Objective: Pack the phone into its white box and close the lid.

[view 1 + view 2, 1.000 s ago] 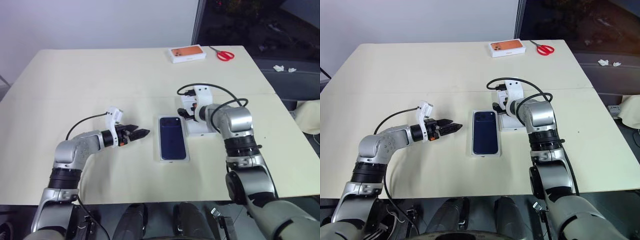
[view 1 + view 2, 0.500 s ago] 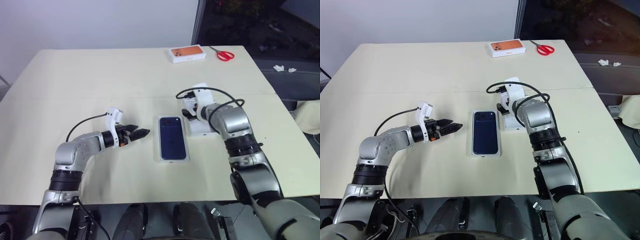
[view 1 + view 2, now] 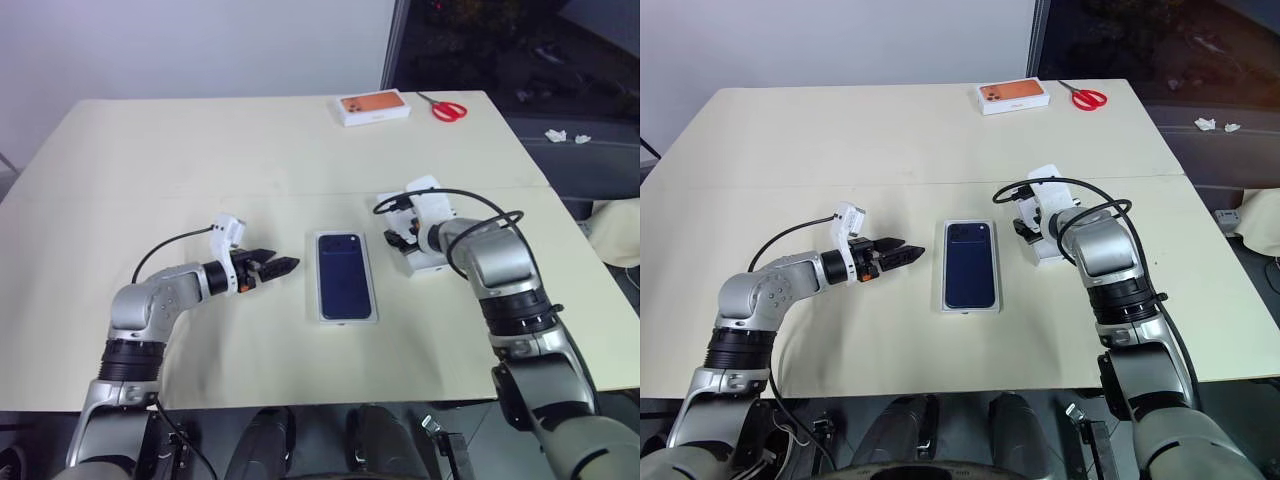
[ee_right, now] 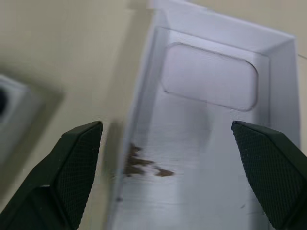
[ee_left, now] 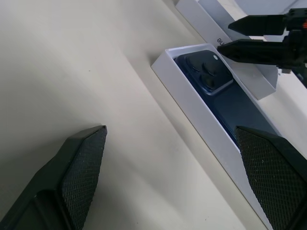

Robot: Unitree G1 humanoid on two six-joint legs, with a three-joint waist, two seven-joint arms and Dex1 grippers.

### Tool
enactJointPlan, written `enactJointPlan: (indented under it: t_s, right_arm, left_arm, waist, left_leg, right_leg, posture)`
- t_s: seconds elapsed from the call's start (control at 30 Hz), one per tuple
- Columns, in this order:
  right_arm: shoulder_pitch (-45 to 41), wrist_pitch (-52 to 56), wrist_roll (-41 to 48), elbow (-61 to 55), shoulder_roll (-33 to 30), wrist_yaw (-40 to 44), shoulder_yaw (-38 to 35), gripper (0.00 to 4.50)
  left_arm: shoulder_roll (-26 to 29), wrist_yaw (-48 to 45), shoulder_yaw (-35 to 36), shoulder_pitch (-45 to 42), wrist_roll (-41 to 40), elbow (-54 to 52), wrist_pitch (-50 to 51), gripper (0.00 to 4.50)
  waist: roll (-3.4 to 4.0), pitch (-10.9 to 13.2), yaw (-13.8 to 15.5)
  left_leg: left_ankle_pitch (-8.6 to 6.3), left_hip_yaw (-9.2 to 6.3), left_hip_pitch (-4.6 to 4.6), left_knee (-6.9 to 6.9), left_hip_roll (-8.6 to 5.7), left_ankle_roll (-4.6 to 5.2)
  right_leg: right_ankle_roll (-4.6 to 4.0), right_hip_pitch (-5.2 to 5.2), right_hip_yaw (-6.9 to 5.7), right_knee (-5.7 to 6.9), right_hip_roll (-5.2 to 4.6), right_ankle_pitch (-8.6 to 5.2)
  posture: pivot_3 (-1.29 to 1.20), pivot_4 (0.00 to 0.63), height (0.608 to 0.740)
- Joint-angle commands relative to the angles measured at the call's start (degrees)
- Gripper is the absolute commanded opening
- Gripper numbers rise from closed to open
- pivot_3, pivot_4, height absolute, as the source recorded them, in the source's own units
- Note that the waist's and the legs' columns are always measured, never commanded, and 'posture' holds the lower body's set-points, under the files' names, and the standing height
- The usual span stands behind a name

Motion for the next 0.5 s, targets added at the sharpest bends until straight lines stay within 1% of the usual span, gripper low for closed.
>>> enactJointPlan:
  t_s: [0.03, 0.3, 0.5]
  right_arm:
    - [-1.1, 0.8, 0.2, -3.0, -0.8, 0.3, -0.4, 4.50]
    - [-0.7, 2.5, 0.1, -5.3, -1.6, 1.4, 2.0, 4.50]
    - [-0.4, 4.2, 0.3, -6.6, -1.4, 1.3, 2.0, 4.50]
  left_arm:
    - [0.4, 0.1, 0.3, -0.2, 1.0, 1.1, 0.2, 4.48]
    - [0.2, 0.3, 0.3, -0.3, 0.9, 0.8, 0.3, 4.48]
    - [-0.1, 0.6, 0.5, -0.2, 0.8, 0.6, 0.5, 4.48]
  waist:
    - [0.00, 0.0, 0.0]
    - [0.00, 0.0, 0.0]
    - [0.00, 0.0, 0.0]
  left_leg:
    - [0.00, 0.00, 0.00, 0.00, 0.00, 0.00]
    - [0.00, -0.01, 0.00, -0.01, 0.00, 0.00]
    - [0.00, -0.01, 0.00, -0.01, 0.00, 0.00]
  right_leg:
    - [0.00, 0.00, 0.00, 0.00, 0.00, 0.00]
    - [0.00, 0.00, -0.01, -0.01, 0.00, 0.00]
    - [0.00, 0.00, 0.00, -0.01, 0.00, 0.00]
  posture:
    - [0.00, 0.150, 0.740]
    - [0.00, 0.150, 0.740]
    - [0.00, 0.150, 0.740]
